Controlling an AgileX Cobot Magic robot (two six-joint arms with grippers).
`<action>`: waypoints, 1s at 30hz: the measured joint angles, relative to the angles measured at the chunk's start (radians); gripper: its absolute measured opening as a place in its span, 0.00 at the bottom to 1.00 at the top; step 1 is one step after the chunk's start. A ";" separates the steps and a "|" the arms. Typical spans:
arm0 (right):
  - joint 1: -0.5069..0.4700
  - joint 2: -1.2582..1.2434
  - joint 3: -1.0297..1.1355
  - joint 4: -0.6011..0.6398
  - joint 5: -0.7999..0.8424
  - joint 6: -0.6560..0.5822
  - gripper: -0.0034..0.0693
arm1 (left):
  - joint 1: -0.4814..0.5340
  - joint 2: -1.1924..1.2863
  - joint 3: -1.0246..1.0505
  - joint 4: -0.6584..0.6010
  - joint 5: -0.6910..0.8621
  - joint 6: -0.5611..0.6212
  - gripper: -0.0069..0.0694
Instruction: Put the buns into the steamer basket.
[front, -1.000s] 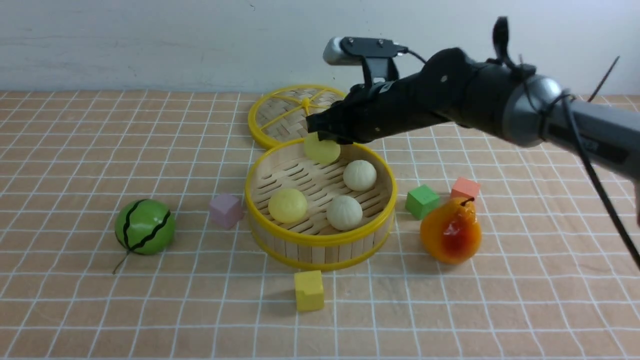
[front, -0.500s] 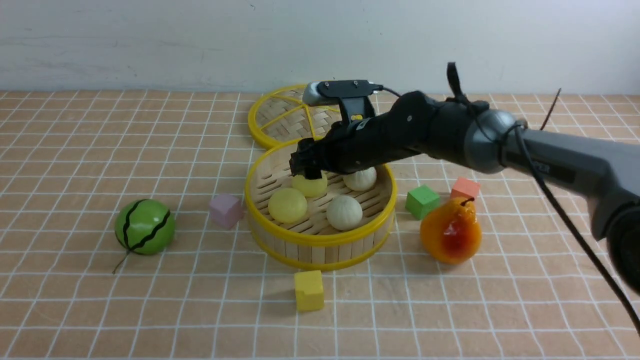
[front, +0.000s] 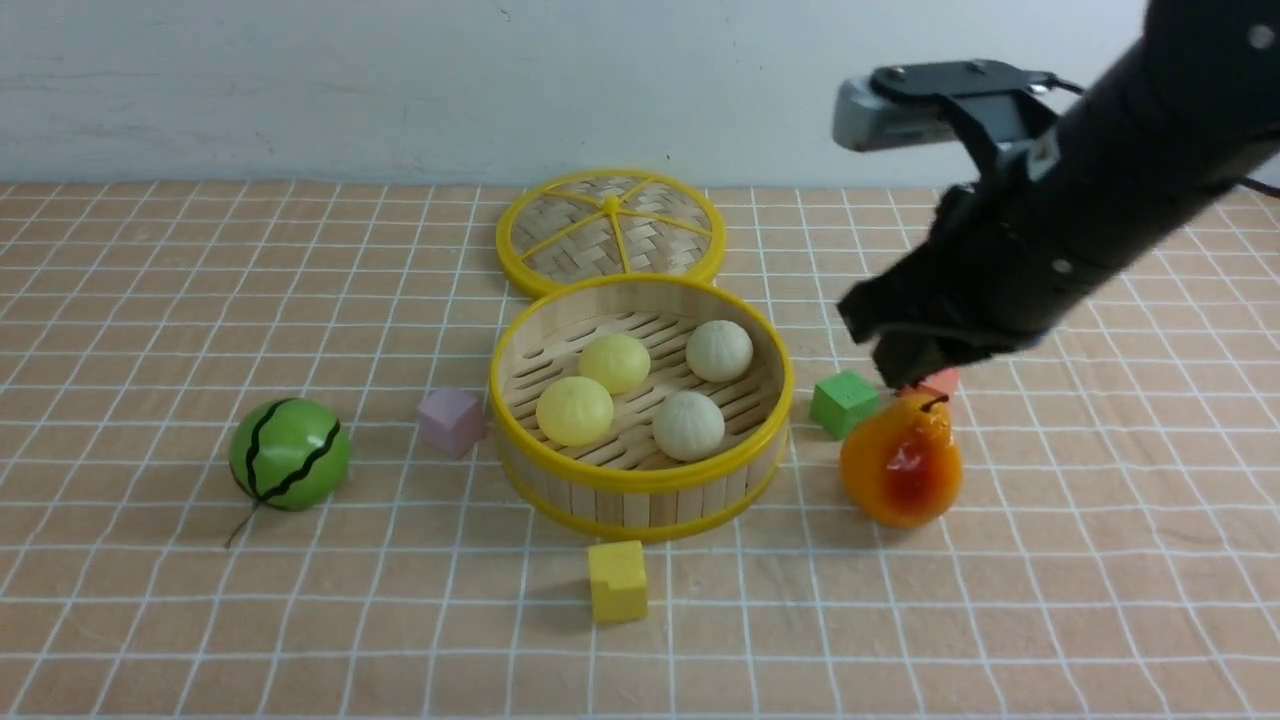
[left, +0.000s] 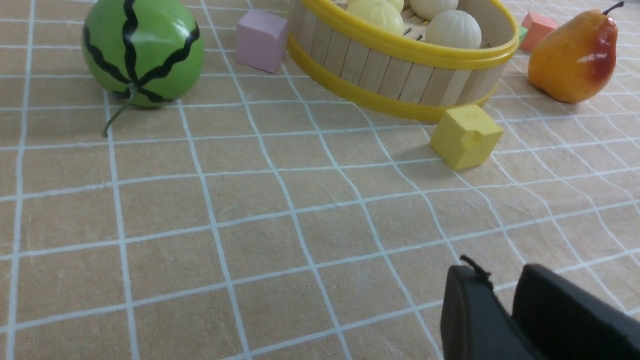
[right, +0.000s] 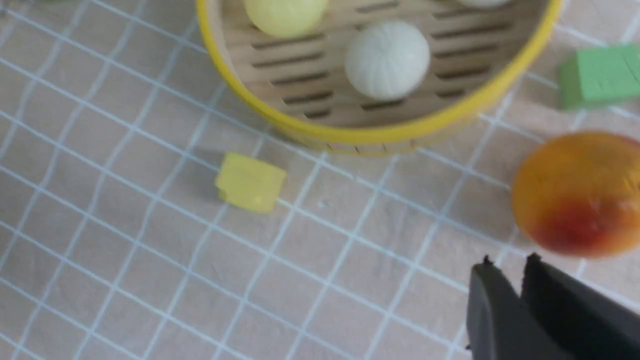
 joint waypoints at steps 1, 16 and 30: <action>0.000 -0.070 0.071 -0.015 0.023 0.019 0.03 | 0.000 0.000 0.000 0.000 0.000 0.000 0.27; 0.000 -0.256 0.169 -0.034 0.229 0.019 0.02 | 0.000 0.000 0.000 0.000 0.003 0.000 0.28; -0.219 -1.071 1.068 -0.016 -0.621 -0.020 0.02 | 0.000 0.000 0.000 0.000 0.006 0.000 0.29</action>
